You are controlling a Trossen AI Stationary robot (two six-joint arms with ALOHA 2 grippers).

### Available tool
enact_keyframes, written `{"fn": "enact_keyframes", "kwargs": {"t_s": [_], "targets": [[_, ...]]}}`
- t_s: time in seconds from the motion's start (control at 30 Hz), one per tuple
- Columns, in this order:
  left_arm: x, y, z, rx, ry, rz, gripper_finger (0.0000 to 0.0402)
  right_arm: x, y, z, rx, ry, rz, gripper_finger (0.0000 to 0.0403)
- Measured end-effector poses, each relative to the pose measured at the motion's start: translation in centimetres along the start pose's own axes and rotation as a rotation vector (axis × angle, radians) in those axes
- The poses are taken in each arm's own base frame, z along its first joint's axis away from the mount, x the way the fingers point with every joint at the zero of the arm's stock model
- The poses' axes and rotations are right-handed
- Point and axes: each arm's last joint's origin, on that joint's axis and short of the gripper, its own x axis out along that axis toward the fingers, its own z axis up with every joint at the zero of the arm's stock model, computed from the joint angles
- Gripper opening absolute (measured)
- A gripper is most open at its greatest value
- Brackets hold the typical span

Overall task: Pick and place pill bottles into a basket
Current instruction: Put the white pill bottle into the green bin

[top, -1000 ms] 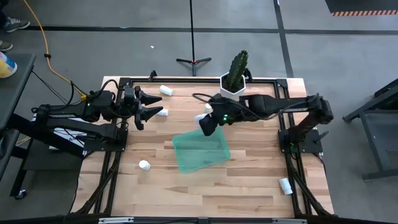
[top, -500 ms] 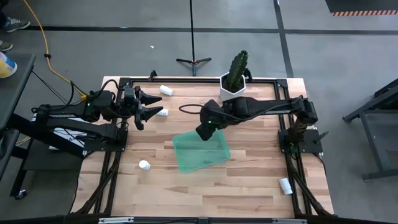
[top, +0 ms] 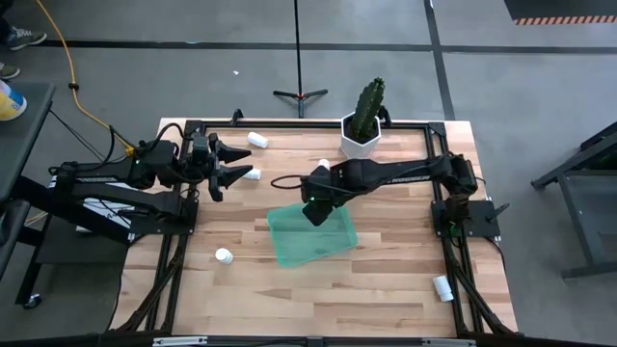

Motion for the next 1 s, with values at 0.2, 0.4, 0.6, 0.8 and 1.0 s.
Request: {"fn": "enact_keyframes", "kwargs": {"t_s": [0.2,0.4,0.6,0.8,1.0], "targets": [[0.0,0.0,0.0,0.000,0.000,0.000,0.0262,1.4,0.3,-0.1,-0.021,0.048,-0.027,0.0167],[0.0,0.0,0.0,0.000,0.000,-0.001,0.0262,3.2,0.7,-0.2,-0.068,0.093,-0.052,0.0167],[0.0,0.0,0.0,0.000,0.000,-0.001,0.0262,4.7,0.5,0.1,-0.089,0.123,-0.084,0.0168],[0.0,0.0,0.0,0.000,0.000,-0.001,0.0262,5.9,0.4,0.4,-0.104,0.142,-0.105,0.0168],[0.0,0.0,0.0,0.000,0.001,-0.001,0.0262,7.1,0.5,0.3,-0.123,0.159,-0.138,0.0168]]}}
